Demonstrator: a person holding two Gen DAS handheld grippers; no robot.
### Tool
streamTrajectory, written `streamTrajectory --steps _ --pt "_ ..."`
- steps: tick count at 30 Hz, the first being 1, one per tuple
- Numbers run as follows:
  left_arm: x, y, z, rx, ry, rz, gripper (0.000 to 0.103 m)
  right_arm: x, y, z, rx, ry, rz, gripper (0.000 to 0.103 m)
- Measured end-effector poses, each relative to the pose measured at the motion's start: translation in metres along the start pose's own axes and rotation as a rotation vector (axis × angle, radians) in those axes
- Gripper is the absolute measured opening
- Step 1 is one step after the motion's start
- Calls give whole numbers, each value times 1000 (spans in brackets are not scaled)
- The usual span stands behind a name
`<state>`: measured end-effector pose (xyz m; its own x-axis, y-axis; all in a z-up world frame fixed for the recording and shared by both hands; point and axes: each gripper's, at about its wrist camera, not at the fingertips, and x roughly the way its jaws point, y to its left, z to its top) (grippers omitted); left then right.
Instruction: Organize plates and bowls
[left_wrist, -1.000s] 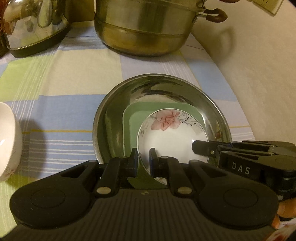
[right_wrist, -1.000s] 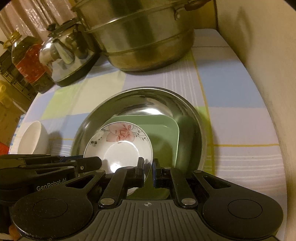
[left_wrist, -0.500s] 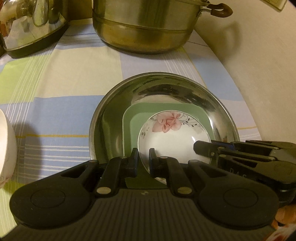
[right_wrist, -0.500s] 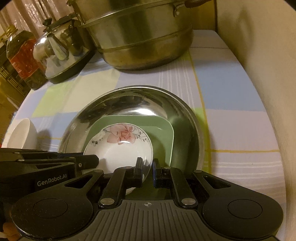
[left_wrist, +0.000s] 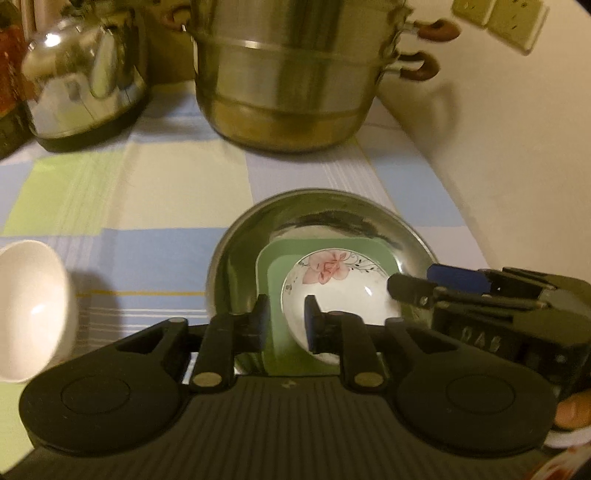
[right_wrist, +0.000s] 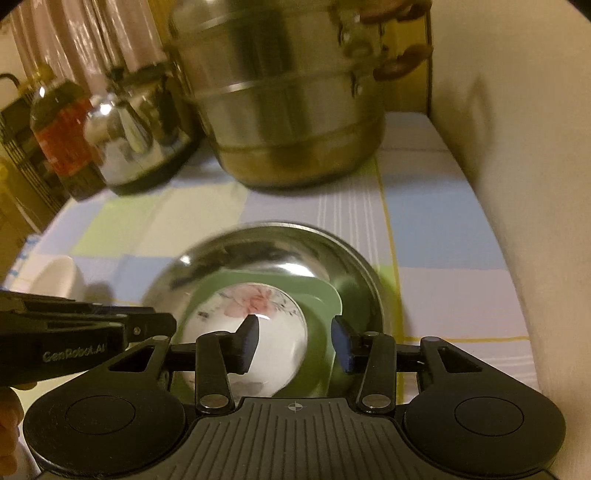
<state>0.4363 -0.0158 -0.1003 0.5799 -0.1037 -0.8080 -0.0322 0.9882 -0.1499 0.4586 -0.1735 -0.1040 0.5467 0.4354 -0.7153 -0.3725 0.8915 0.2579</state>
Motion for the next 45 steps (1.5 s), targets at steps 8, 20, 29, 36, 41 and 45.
streamTrajectory --steps 8,20,29,36,41,45 --pt "-66 7 -30 -8 -60 39 30 -62 5 -11 36 -126 60 46" --pt "-147 26 -89 23 -63 45 40 -143 40 -54 63 -177 159 49" --pt "-206 59 -136 68 -55 31 40 -191 87 -103 107 -141 85 49" --pt "-238 85 -170 105 -33 14 40 -214 134 -140 160 -113 70 49" --pt "-253 97 -194 114 -25 6 40 -223 165 -165 159 -85 59 49" --pt "-262 102 -209 104 -20 -5 40 -227 183 -181 144 -50 34 49"
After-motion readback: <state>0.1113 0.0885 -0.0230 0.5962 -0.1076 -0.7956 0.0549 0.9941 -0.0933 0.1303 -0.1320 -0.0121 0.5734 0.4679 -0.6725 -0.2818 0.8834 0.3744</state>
